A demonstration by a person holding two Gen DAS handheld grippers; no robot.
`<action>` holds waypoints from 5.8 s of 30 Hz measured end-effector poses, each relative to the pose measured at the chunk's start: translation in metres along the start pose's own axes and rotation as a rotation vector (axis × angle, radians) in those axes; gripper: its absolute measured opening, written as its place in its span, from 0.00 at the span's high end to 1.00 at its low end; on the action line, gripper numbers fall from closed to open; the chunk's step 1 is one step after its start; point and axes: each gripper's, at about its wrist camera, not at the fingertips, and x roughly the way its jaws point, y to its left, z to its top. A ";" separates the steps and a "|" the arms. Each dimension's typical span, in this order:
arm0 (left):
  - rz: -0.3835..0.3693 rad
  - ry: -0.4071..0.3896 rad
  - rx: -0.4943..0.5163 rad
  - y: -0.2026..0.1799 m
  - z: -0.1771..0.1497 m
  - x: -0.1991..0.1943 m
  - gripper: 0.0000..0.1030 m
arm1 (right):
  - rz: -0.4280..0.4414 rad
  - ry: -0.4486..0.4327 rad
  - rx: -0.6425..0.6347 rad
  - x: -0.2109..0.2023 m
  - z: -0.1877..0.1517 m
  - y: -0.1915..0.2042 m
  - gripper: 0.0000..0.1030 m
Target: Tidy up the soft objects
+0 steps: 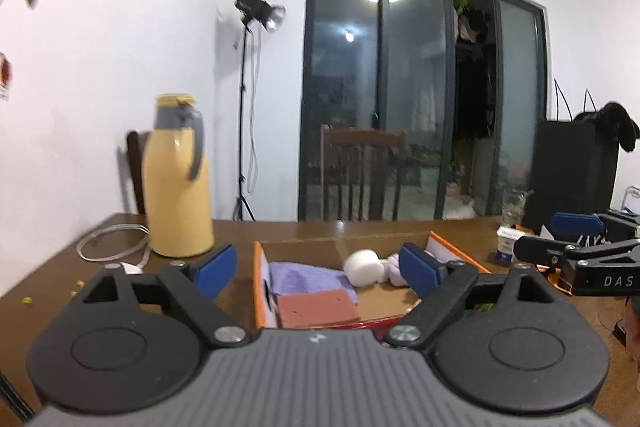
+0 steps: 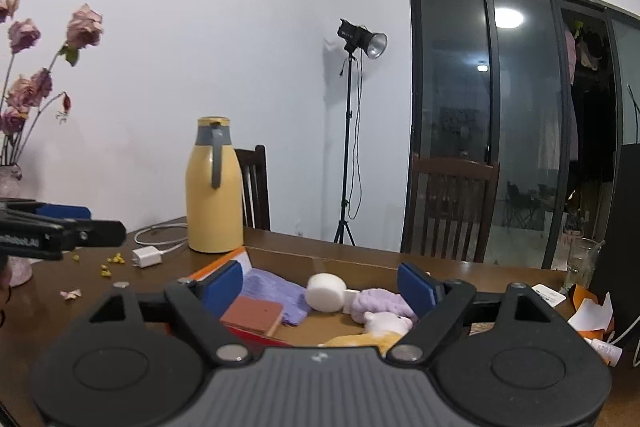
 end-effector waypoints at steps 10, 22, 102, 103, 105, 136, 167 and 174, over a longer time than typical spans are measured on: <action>0.015 -0.033 -0.038 0.003 -0.034 -0.072 0.02 | -0.018 -0.024 0.036 -0.059 -0.014 0.027 0.17; -0.044 0.048 -0.023 -0.020 -0.086 -0.109 0.00 | -0.023 0.015 -0.003 -0.144 -0.079 0.051 0.15; -0.400 0.338 -0.226 -0.042 -0.137 -0.043 0.43 | 0.123 0.337 0.250 -0.078 -0.149 0.036 0.65; -0.392 0.363 -0.216 -0.045 -0.142 -0.040 0.45 | 0.126 0.344 0.260 -0.079 -0.151 0.035 0.65; -0.393 0.386 -0.222 -0.047 -0.150 -0.039 0.45 | 0.124 0.346 0.291 -0.079 -0.154 0.033 0.65; -0.300 0.570 -0.284 -0.007 -0.012 0.298 0.64 | 0.040 0.478 0.138 0.234 -0.016 -0.055 0.86; -0.174 0.110 -0.024 -0.019 0.038 0.138 0.20 | -0.072 0.124 0.070 0.104 0.031 -0.040 0.23; -0.149 0.021 -0.036 -0.024 0.024 0.057 0.11 | -0.105 0.025 0.024 0.030 0.029 -0.023 0.16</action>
